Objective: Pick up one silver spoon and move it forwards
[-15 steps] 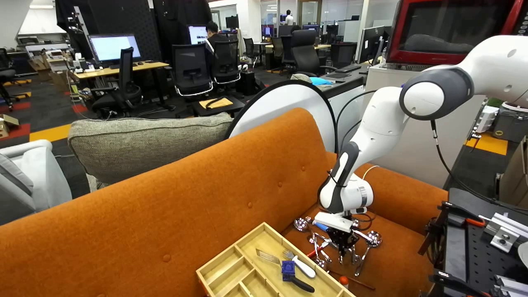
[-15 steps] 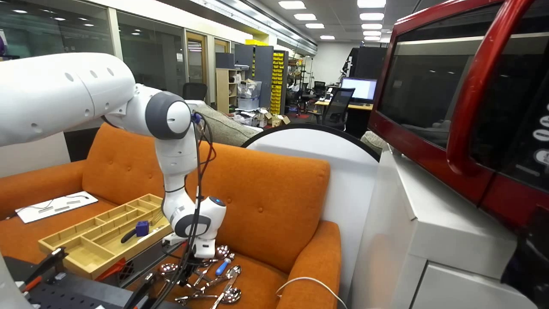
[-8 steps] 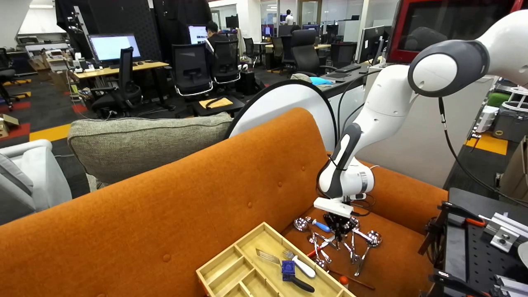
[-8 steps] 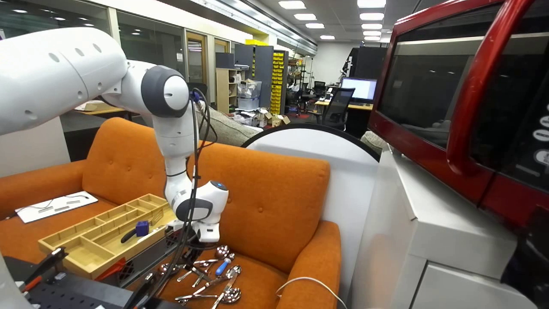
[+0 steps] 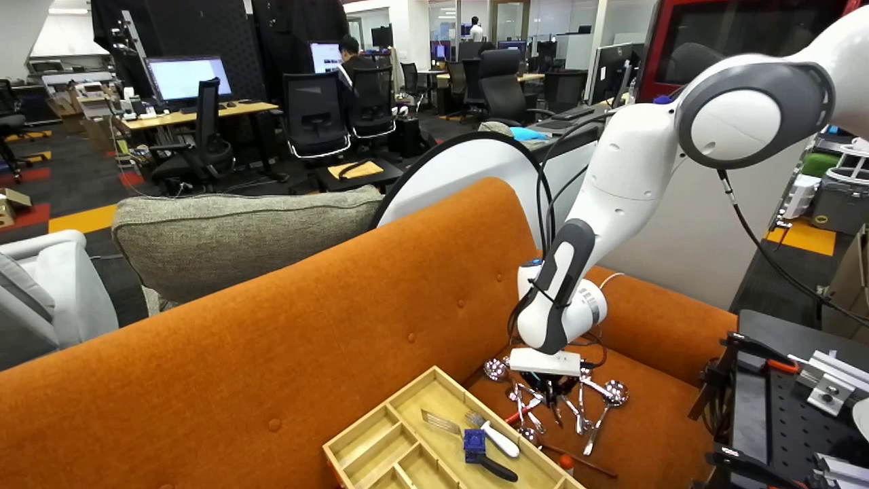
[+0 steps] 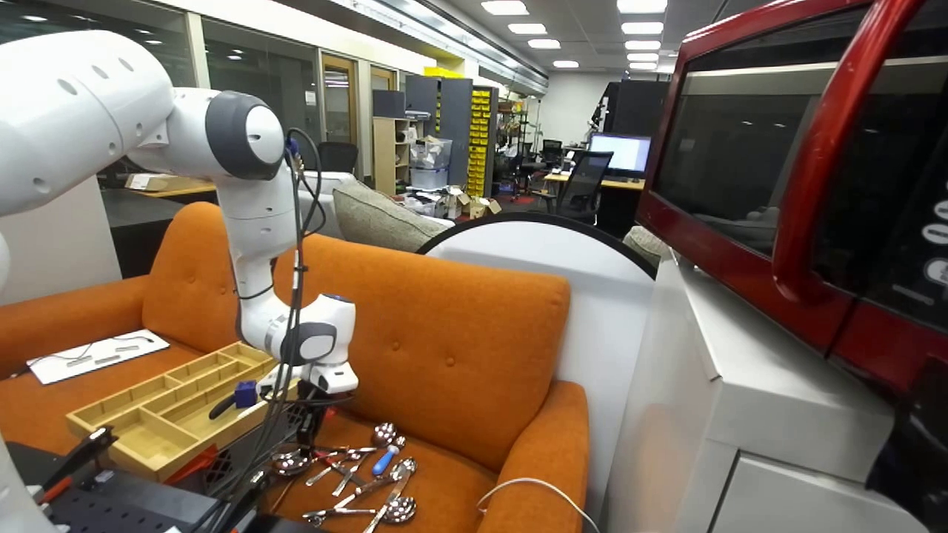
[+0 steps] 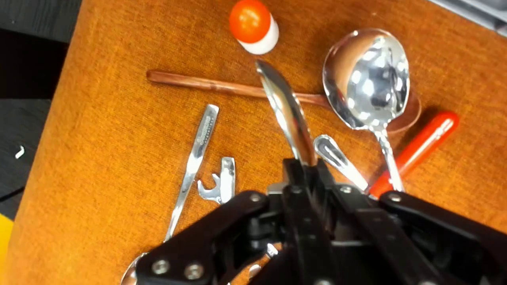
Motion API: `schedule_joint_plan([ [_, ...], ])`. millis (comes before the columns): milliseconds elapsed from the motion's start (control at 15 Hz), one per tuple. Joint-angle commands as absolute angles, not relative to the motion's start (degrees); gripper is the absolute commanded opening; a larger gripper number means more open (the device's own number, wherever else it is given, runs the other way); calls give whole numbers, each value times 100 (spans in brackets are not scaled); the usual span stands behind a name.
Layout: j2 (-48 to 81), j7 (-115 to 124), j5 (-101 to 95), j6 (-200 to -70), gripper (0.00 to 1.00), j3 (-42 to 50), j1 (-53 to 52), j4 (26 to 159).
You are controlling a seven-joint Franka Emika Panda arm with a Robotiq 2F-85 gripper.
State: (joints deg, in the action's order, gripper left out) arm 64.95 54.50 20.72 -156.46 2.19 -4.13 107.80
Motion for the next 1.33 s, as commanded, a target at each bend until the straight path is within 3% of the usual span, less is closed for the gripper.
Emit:
schedule_joint_plan([
  [0,6371,5450,1546,-15281,3,677,-1124,10942],
  [600,6662,4990,41,-14755,3,1025,-2076,10954],
  [1267,8225,5473,779,-13933,3,671,-1418,9369],
])
